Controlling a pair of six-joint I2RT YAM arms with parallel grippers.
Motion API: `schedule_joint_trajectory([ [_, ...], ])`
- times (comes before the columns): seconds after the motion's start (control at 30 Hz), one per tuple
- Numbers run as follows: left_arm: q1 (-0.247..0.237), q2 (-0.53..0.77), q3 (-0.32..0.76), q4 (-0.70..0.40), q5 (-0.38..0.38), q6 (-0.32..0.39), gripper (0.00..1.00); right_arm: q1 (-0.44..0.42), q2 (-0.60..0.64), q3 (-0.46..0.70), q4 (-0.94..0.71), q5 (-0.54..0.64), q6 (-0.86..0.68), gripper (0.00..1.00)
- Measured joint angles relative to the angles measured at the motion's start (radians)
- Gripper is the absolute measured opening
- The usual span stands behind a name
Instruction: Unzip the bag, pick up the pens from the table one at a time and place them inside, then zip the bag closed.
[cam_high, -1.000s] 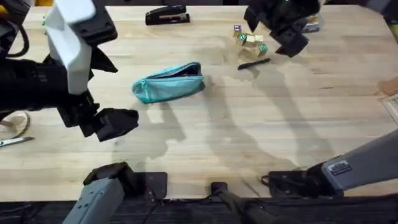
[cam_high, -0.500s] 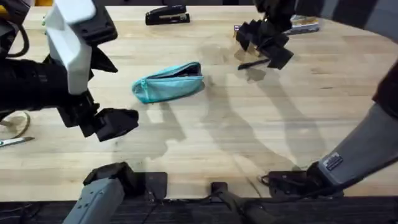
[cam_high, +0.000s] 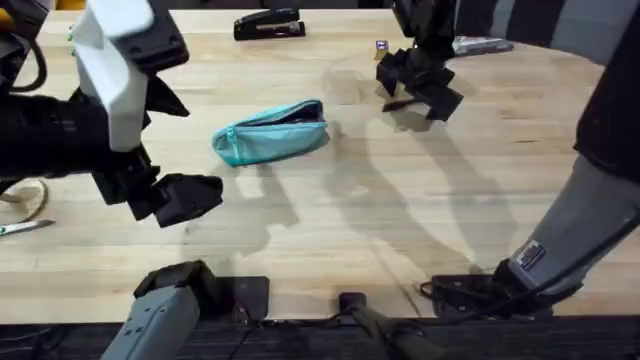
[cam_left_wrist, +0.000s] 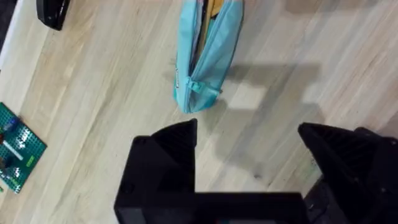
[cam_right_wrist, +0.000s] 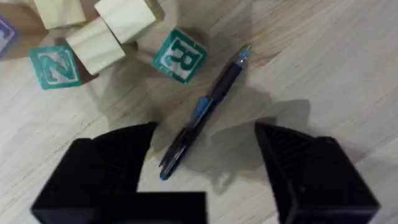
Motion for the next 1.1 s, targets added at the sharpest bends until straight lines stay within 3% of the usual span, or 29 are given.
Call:
schedule_joint_trajectory([
  [0.27, 0.0, 0.0, 0.0, 0.0, 0.0, 0.0, 0.994, 0.0, 0.001, 0.0, 0.0, 0.006, 0.003, 0.482],
  [0.4, 0.0, 0.0, 0.0, 0.0, 0.0, 0.0, 0.994, 0.0, 0.001, 0.0, -0.01, 0.016, 0.007, 0.079],
  [0.77, 0.0, 0.0, 0.0, 0.0, 0.0, 0.0, 0.993, -0.001, 0.001, 0.0, -0.014, 0.026, 0.06, 0.038],
  [1.1, 0.0, 0.0, 0.0, 0.0, 0.0, 0.0, 0.993, -0.002, 0.001, 0.009, -0.018, 0.021, 0.012, 0.032],
])
